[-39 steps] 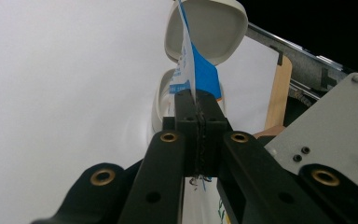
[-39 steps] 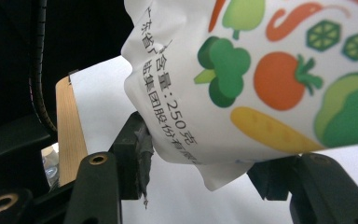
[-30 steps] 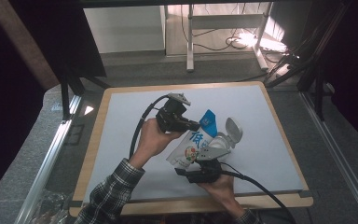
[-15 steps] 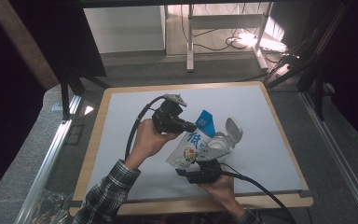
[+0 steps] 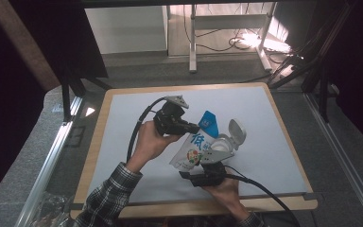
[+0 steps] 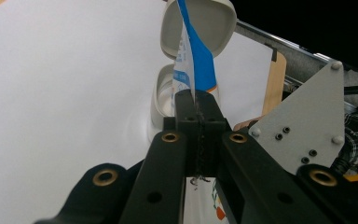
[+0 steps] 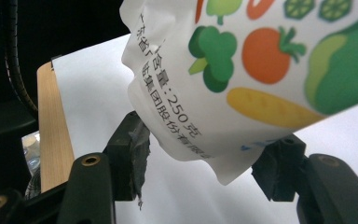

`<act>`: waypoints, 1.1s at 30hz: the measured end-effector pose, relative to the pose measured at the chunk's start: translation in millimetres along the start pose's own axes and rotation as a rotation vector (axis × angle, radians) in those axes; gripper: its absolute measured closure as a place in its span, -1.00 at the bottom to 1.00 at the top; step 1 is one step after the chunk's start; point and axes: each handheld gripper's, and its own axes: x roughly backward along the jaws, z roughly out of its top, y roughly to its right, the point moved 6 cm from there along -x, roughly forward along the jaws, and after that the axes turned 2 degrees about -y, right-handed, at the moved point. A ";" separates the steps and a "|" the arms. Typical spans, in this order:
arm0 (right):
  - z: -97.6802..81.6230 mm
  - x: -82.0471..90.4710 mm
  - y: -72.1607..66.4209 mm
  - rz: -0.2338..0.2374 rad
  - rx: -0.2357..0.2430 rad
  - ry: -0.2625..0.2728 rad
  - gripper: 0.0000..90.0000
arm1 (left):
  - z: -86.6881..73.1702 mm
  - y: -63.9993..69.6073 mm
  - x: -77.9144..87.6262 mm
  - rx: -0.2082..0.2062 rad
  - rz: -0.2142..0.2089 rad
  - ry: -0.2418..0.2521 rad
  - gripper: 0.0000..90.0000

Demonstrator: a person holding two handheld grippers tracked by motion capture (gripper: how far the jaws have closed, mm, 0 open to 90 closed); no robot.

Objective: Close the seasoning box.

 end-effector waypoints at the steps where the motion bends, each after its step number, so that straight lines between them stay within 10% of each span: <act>1: -0.5 0.4 -0.1 -0.002 -0.005 0.002 -0.06 | 0.3 0.0 0.1 -0.002 -0.002 0.002 1.00; 33: -9.7 9.3 3.2 -0.014 -0.033 -0.022 -0.03 | 8.3 -0.2 5.6 -0.023 0.014 0.067 1.00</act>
